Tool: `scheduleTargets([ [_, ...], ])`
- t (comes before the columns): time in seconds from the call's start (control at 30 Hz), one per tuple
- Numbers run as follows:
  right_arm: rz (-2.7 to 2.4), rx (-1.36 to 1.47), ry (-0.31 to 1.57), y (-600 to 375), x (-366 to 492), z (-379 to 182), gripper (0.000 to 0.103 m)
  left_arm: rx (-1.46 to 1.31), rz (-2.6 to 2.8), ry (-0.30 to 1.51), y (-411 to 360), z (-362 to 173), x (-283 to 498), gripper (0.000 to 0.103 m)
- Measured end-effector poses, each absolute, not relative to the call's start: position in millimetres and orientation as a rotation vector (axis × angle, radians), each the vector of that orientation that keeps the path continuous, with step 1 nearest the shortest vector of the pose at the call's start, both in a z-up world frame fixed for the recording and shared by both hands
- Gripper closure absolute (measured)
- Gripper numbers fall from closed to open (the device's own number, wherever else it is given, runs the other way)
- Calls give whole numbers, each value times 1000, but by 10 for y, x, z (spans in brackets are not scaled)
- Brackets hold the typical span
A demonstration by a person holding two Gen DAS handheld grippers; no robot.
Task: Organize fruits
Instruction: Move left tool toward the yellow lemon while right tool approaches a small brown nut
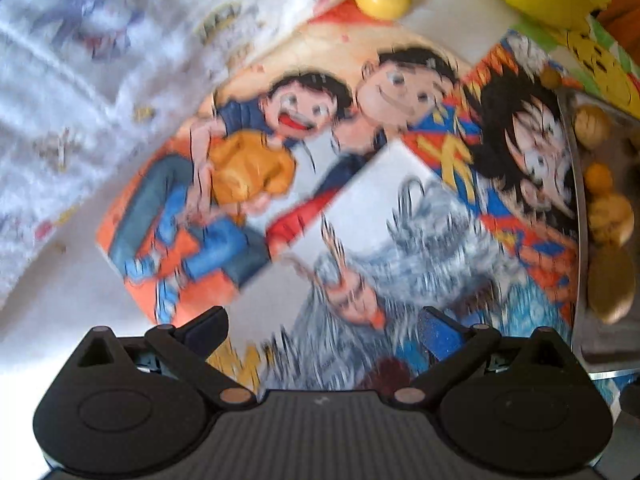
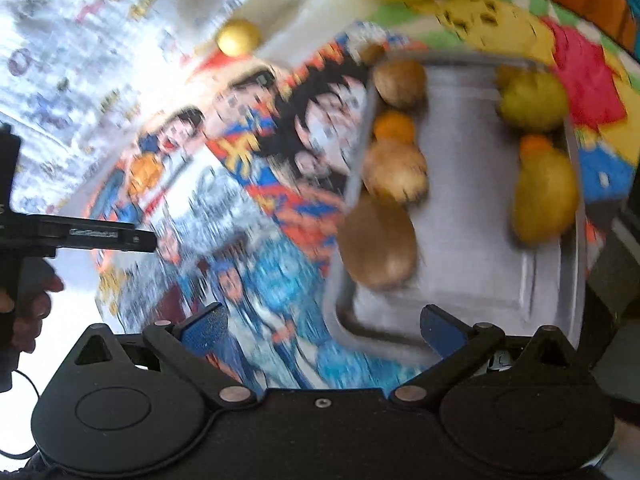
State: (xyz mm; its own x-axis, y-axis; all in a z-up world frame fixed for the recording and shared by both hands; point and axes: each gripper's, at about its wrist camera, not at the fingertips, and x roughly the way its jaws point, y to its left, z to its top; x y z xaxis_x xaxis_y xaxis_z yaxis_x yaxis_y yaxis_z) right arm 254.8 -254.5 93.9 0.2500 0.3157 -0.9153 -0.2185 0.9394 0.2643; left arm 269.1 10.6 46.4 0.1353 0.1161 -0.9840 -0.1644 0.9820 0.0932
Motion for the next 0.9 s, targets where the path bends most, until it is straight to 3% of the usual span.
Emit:
scheduleTargets([
  [0.33, 317, -11, 981, -2462, 2922, 1085, 1, -49, 104, 1149, 116, 560, 3218, 1],
  [0.63, 325, -258, 802, -2222, 3435, 836, 1, 74, 14, 865, -126, 465, 3775, 1],
  [0.9, 331, -367, 745, -2004, 3981, 476, 14, 137, -21, 775, -160, 157, 4178, 1],
])
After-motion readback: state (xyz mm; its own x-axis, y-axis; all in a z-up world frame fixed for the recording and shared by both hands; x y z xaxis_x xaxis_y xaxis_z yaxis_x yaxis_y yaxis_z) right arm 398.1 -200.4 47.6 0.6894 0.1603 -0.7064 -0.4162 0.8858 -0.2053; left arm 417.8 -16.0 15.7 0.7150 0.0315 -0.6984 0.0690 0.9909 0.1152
